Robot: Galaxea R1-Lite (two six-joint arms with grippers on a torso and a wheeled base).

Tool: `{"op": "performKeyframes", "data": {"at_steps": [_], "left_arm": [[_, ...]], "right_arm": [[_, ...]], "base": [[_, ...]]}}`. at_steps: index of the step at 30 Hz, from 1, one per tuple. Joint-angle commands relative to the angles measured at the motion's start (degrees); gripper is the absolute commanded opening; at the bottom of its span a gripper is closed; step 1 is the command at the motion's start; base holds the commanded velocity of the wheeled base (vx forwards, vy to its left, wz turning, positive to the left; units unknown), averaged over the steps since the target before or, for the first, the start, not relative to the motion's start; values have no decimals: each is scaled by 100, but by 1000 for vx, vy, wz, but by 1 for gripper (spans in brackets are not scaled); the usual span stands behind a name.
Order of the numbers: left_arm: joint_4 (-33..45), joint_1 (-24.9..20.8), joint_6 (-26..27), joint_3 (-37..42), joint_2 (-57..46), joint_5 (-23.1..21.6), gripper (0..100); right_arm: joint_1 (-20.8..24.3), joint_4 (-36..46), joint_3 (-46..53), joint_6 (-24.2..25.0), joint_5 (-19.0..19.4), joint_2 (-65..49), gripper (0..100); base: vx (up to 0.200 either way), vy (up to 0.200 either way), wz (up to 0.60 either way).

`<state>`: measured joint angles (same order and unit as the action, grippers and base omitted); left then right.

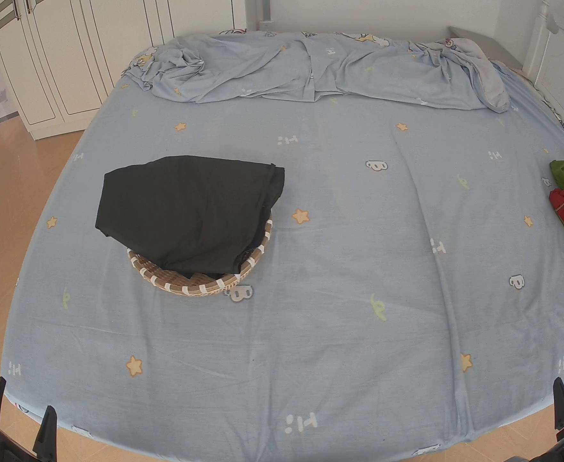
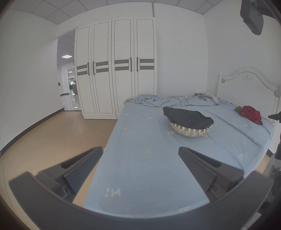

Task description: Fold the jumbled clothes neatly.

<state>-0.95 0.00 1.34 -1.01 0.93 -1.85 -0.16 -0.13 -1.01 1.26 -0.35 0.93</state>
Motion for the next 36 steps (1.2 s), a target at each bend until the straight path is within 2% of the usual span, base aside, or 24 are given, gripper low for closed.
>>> {"op": "performKeyframes", "data": {"at_steps": [1,26,36], "left_arm": [[-2,0,-2,101,-93,1,100],[7,0,-46,101,-93,1,100],[7,-9,-37,101,-93,1,100]], "right_arm": [[-2,-4,101,6,0,-93,100],[-2,5,101,-3,0,-84,100],[7,5,101,-11,0,-84,100]], "base": [[0,-200,0],[0,-200,0],[0,-20,0]]}}
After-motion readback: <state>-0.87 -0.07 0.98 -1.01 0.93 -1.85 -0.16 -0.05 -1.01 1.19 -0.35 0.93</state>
